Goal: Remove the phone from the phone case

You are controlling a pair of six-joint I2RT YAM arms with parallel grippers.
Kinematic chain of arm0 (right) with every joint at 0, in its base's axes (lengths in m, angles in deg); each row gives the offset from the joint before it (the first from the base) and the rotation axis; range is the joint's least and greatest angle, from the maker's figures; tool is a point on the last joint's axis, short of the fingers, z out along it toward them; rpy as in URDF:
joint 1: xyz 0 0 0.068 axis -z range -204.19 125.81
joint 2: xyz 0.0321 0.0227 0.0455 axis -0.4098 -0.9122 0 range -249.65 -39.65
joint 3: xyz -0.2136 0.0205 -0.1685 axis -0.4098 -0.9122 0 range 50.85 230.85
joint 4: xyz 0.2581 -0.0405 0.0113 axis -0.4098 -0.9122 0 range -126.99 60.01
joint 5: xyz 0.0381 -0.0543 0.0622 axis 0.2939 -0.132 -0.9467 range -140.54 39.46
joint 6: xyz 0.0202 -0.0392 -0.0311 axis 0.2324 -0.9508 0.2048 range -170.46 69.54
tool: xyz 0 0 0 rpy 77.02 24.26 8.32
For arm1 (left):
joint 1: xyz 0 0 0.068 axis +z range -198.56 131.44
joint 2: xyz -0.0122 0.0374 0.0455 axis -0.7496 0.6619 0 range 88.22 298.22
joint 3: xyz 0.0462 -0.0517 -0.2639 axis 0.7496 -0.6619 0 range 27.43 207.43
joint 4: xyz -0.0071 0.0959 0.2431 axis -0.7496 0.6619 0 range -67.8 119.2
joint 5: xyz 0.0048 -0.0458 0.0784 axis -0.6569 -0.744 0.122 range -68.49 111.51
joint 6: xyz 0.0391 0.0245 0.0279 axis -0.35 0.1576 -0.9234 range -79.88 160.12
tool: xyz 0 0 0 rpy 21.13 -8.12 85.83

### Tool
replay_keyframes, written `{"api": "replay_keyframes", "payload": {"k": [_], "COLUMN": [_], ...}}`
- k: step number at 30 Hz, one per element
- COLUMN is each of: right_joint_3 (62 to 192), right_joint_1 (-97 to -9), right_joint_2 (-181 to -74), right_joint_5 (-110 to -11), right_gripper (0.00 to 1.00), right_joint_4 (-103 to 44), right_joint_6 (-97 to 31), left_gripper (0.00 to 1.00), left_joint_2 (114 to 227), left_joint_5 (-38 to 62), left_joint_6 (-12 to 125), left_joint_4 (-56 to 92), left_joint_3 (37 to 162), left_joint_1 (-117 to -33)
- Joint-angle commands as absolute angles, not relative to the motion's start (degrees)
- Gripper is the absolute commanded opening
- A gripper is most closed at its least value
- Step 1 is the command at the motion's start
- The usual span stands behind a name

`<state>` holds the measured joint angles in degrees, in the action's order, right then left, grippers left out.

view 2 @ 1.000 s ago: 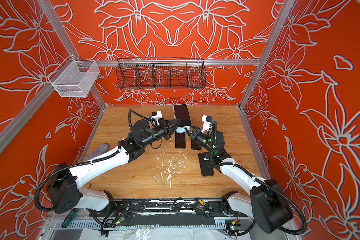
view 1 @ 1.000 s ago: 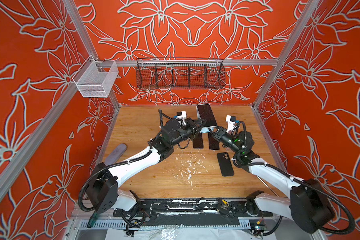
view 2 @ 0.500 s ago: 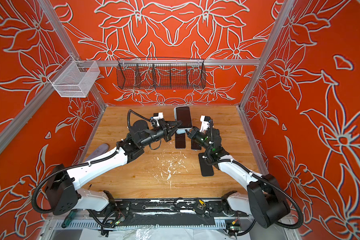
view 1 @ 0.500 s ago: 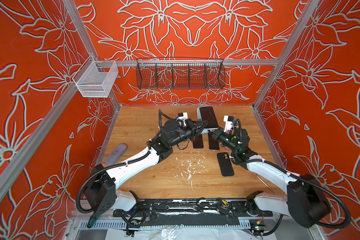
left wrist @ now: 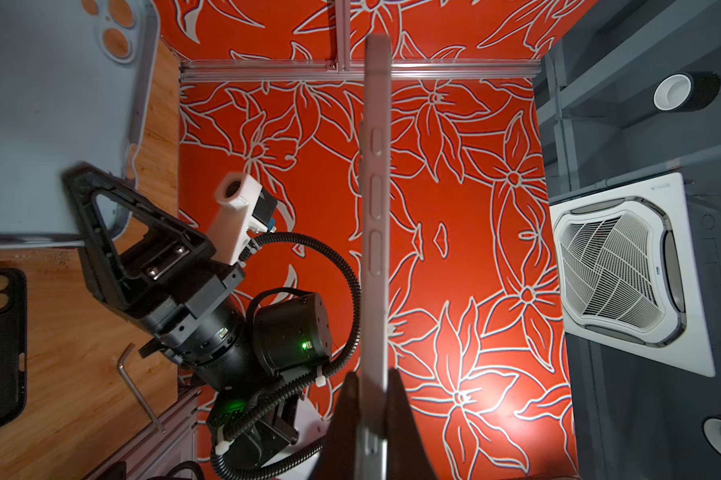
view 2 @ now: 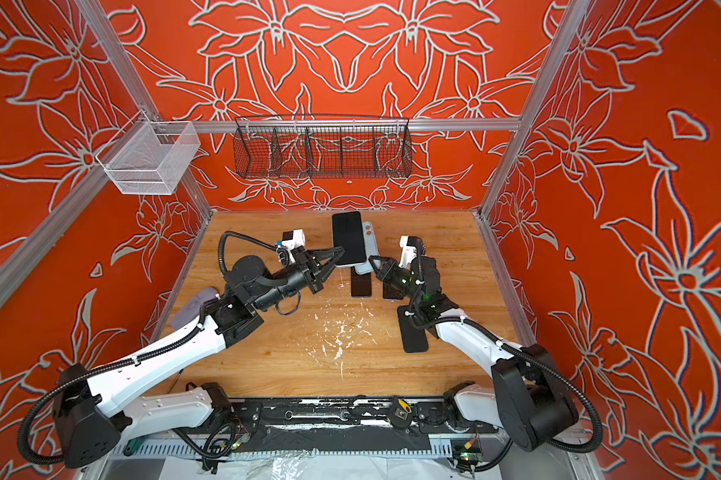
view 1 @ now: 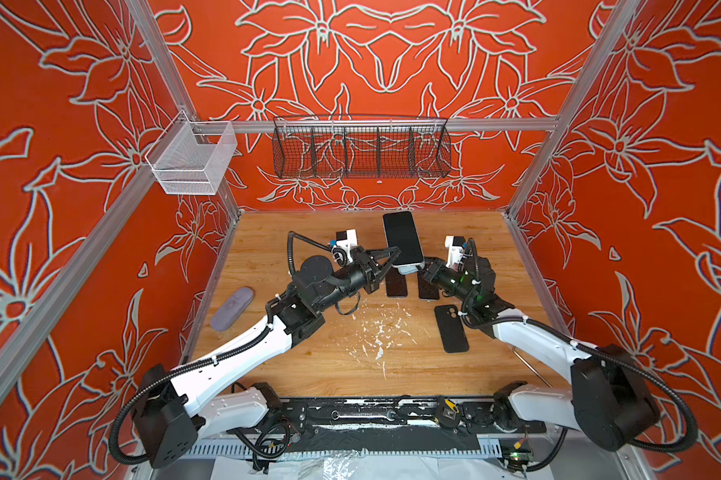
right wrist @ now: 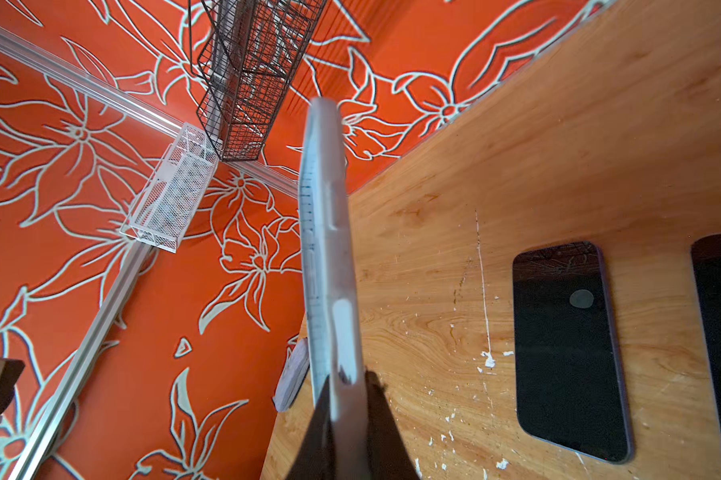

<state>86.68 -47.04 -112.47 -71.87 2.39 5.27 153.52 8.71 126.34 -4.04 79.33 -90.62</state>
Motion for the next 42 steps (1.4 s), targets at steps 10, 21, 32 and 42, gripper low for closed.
{"api": "replay_keyframes", "payload": {"k": [10,21,32,42], "right_joint_3": [89.4,81.6,72.9,66.5], "right_joint_1": [-46.8,-46.8,-46.8,-46.9], "right_joint_2": [-114.3,-104.9,-92.4,-87.1], "right_joint_5": [-71.5,-70.3,-70.2,-69.7], "right_gripper": [0.01,0.01,0.01,0.01], "right_joint_4": [1.9,-4.3,-18.5,-20.3], "right_joint_6": [4.3,3.2,-0.7,1.7], "left_gripper": [0.0,0.0,0.0,0.0], "left_joint_2": [152.0,143.7,132.6,135.6], "left_joint_5": [8.1,9.4,9.6,7.3], "left_joint_6": [122.2,113.1,109.9,113.1], "left_joint_4": [-8.3,-0.8,11.4,1.7], "left_joint_3": [78.1,70.3,62.1,53.4], "left_joint_1": [-91.0,-88.8,-84.2,-84.3]}}
